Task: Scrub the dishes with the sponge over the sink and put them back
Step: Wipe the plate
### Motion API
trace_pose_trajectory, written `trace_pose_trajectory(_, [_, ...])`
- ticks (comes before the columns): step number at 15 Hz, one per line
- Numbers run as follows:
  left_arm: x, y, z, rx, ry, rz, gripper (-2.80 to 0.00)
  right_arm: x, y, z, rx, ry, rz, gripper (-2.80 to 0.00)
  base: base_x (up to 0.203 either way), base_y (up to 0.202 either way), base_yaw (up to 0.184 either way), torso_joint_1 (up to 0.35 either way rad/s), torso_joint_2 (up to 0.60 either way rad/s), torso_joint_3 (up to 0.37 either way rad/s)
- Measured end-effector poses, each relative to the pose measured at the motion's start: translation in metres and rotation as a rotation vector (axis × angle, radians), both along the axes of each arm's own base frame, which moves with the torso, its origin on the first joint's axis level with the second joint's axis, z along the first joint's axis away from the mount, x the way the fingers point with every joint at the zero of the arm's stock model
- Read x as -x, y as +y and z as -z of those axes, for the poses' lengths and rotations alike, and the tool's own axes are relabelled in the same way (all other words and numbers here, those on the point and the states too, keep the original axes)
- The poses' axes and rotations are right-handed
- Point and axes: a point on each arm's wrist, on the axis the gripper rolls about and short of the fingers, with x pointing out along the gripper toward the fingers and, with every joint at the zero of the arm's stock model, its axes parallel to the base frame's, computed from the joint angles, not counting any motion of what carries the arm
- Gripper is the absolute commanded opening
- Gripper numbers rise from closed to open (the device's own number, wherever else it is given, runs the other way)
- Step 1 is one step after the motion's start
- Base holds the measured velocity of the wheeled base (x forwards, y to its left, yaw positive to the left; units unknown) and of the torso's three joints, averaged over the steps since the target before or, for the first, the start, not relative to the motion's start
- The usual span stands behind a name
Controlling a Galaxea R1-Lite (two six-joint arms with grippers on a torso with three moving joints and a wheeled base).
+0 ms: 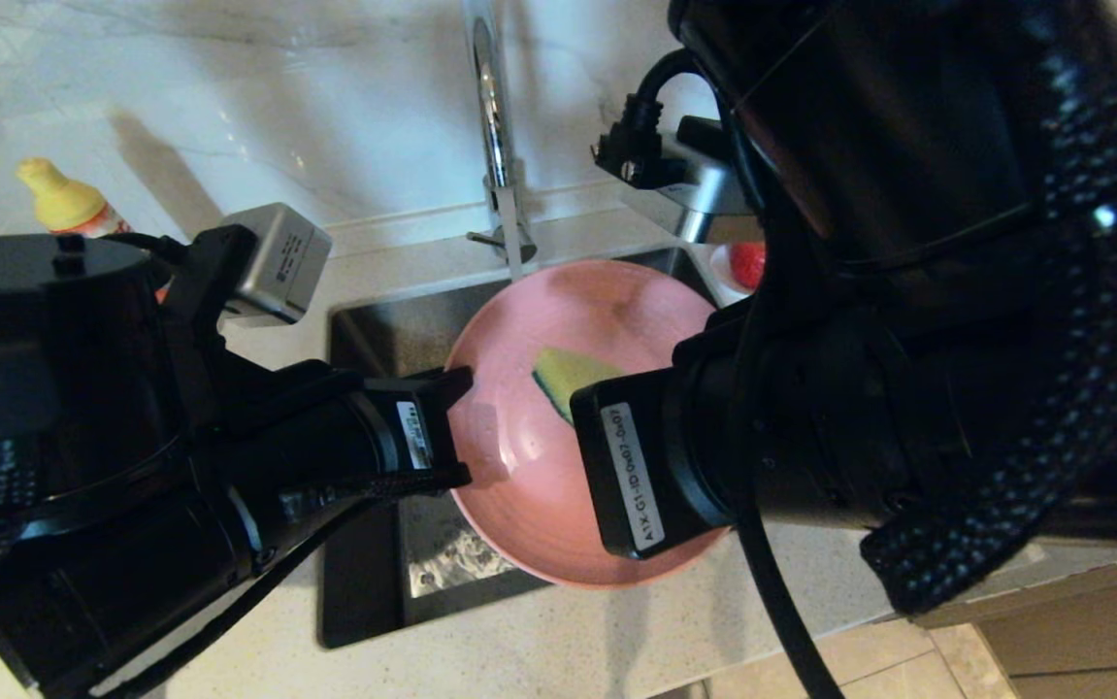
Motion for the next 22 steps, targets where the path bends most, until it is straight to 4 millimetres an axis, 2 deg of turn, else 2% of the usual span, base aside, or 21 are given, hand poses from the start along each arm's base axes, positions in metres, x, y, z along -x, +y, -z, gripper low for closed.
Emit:
trace_pose_trajectory(8, [0.003, 0.002, -0.006, 0.022, -0.018, 0.004, -2.8, -0.011, 0.019, 0.021, 0.03, 0.054, 0.028, -2.8, 0.0, 0.0, 0.0, 0.0, 0.0, 0.0])
trace_pose_trajectory(13, [0.009, 0.01, -0.007, 0.027, -0.025, 0.011, -2.8, -0.036, 0.016, 0.026, 0.011, 0.074, 0.102, -2.8, 0.0, 0.0, 0.0, 0.0, 0.0, 0.0])
trace_pose_trajectory(15, [0.011, 0.011, -0.004, 0.018, -0.021, 0.013, -2.8, -0.039, 0.014, 0.022, -0.01, 0.065, 0.111, -2.8, 0.0, 0.0, 0.0, 0.0, 0.0, 0.0])
trace_pose_trajectory(19, [0.005, 0.005, 0.002, 0.013, -0.03, 0.007, -2.8, -0.024, 0.004, 0.008, -0.059, 0.097, 0.021, -2.8, 0.0, 0.0, 0.0, 0.0, 0.0, 0.0])
trace_pose_trajectory(22, [0.002, 0.002, 0.001, 0.045, -0.056, 0.007, -2.8, -0.016, 0.0, 0.008, -0.039, 0.124, 0.0, -2.8, 0.0, 0.0, 0.0, 0.0, 0.0, 0.0])
